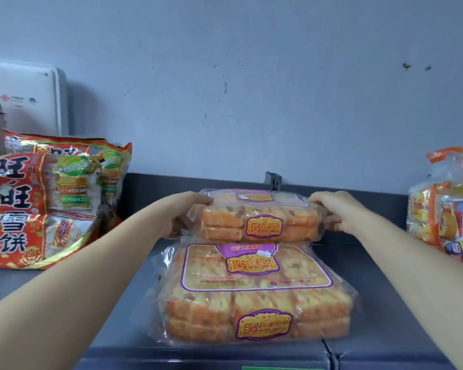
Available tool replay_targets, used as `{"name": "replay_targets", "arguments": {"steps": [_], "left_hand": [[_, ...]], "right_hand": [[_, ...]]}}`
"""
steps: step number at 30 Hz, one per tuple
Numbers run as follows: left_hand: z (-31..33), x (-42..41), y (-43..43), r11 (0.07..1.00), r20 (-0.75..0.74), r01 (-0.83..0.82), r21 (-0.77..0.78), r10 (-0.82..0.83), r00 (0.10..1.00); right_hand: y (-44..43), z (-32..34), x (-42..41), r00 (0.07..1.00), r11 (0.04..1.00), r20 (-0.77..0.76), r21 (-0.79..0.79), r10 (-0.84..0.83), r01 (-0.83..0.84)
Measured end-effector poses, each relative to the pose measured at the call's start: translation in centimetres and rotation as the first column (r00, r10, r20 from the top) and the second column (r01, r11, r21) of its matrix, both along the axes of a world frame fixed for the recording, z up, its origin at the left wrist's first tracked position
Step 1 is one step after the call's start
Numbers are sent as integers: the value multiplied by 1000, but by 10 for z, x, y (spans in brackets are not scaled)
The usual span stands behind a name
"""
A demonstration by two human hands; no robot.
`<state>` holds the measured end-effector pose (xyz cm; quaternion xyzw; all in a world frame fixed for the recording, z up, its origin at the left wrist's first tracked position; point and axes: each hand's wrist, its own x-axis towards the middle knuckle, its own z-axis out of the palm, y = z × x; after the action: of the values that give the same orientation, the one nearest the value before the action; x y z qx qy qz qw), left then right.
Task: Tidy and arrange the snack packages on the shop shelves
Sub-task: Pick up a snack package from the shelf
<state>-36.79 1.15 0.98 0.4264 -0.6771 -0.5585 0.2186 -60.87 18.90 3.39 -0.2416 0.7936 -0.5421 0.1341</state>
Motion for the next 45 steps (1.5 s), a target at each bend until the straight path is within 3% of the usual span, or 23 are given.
{"name": "replay_targets", "arguments": {"steps": [4, 7, 10, 12, 16, 20, 22, 25, 27, 31, 36, 41, 45], "left_hand": [[-4, -5, -3, 998, 0, 22, 61, -22, 1000], [-8, -3, -12, 973, -62, 123, 194, -113, 992], [-11, -3, -9, 957, -173, 157, 242, -116, 978], [-10, -4, -10, 972, -202, 142, 185, -103, 974], [-8, -1, -7, 973, -371, 185, 135, -123, 920], [-11, -2, -5, 986, -489, 86, -140, -144, 860], [-13, -6, -11, 949, -439, 122, -291, -245, 864], [-22, -16, -21, 872, -181, 241, -426, -344, 921], [-26, -20, -21, 861, -101, 304, -407, -374, 922], [-28, -26, -27, 873, -81, 336, -354, -387, 919], [-31, -34, -42, 892, -86, 302, -336, -348, 934], [-30, -33, -33, 873, -142, 263, -411, -346, 927], [-28, -30, -32, 840, -73, 333, -429, -400, 914]], "right_hand": [[-1, -11, -9, 974, 976, 177, 136, 142, -168], [-5, -13, -12, 920, 951, 307, 113, 242, -288], [-6, -13, -11, 916, 945, 295, 97, 272, -312], [-3, -13, -13, 907, 939, 289, 69, 305, -338], [7, -15, -13, 839, 891, 302, -106, 452, -442], [12, -24, -11, 798, 773, 180, -438, 575, -459], [8, -25, -6, 835, 750, 88, -498, 543, -436], [4, -21, 3, 931, 897, -75, -249, 358, -365], [8, -24, 0, 922, 916, -34, -109, 385, -386], [25, -39, -11, 929, 934, 94, -8, 357, -358], [16, -40, -19, 919, 924, 99, -71, 381, -376], [1, -40, -21, 927, 922, 65, -149, 369, -356], [4, -40, -25, 924, 922, 12, -70, 383, -382]]}}
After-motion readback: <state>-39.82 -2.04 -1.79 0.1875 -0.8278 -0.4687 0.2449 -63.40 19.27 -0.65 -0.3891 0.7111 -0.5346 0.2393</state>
